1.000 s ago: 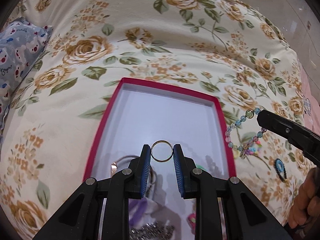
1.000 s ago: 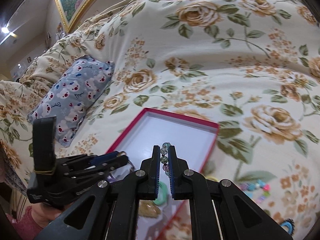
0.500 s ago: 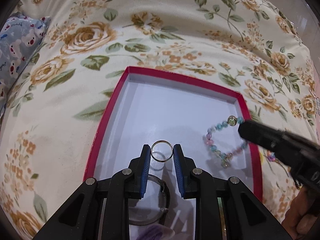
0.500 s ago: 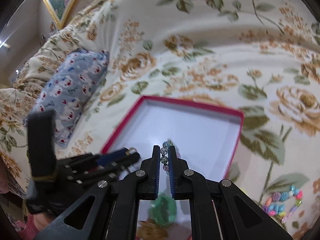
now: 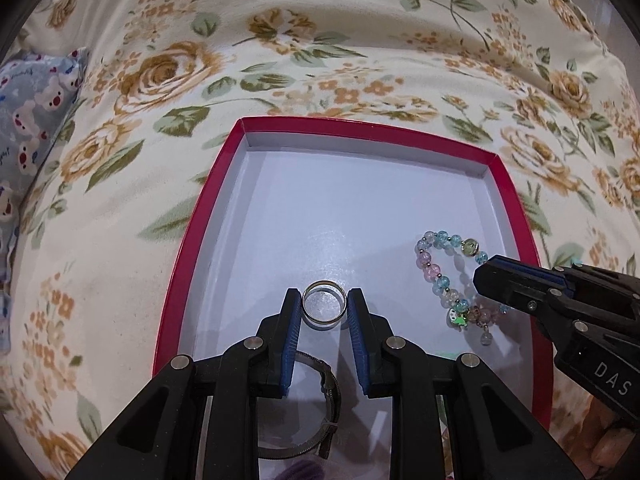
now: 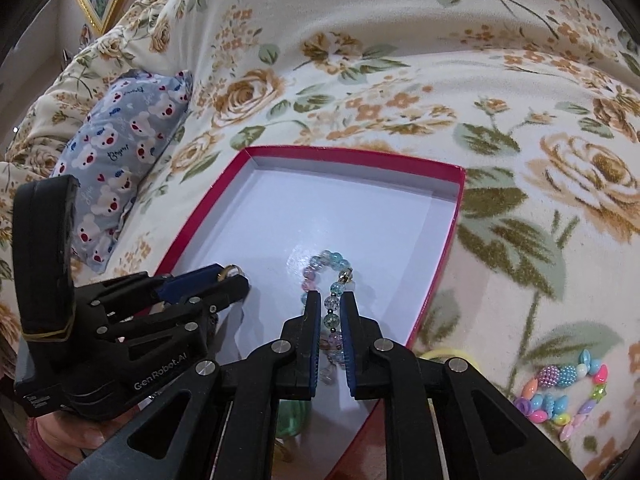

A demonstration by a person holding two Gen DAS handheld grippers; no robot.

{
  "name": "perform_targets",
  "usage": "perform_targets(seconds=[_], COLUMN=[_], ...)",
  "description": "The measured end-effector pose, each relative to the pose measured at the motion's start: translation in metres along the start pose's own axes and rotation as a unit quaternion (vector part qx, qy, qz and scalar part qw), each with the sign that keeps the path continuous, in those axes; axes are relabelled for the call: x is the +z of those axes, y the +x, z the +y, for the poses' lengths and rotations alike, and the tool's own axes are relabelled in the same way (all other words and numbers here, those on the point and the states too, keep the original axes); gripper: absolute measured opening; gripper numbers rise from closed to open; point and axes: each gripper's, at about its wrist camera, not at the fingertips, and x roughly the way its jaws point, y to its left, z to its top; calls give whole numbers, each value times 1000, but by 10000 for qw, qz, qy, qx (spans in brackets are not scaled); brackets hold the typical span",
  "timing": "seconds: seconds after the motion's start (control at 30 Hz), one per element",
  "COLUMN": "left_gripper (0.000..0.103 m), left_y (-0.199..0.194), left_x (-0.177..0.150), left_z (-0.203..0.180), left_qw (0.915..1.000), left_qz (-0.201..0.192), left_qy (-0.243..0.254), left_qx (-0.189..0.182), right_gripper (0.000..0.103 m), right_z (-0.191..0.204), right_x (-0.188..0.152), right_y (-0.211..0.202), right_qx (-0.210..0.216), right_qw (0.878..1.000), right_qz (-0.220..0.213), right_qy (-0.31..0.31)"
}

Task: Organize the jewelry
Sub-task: 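Carry the gold ring and bead bracelet into the white box and open both tools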

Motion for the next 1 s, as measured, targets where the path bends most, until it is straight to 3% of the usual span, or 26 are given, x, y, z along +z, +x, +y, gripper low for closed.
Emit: perform_targets(seconds=[0.27,0.37,0.47,0.63,0.7,0.77,1.0], left_gripper=[24,28,33,36,45,48,49], left_y=[-1,-1,-3,-19,-31,-42,-76], left_x=[-2,-2,-2,-7,-12,-18,-43], left_z=[-4,-3,2,9,12,14,15], left_qw=[10000,10000,9999,9994,9987,9978,9944], left_qz=[-17,-26,-30,-151,-270,-369,-498], left_qy=[41,13,-79,-300,-421,-525,-820], left_qx=[81,47,57,-64,-122,-180,-452], right_gripper=[14,28,33,33,33,33,35], right_z=[-2,-3,-1,-3,-6,-7,-21], right_x=[-2,-1,-1,-2,-5,-8,-28], right_y=[0,-2,-8,-33,-46,-56,-91], right_qx=[0,58,66,128,138,125,0], right_qw=[10000,9999,9999,9992,9987,9984,9971], right_qz=[-1,-7,-82,-341,-442,-514,-687], right_qy=[38,96,81,176,193,219,340])
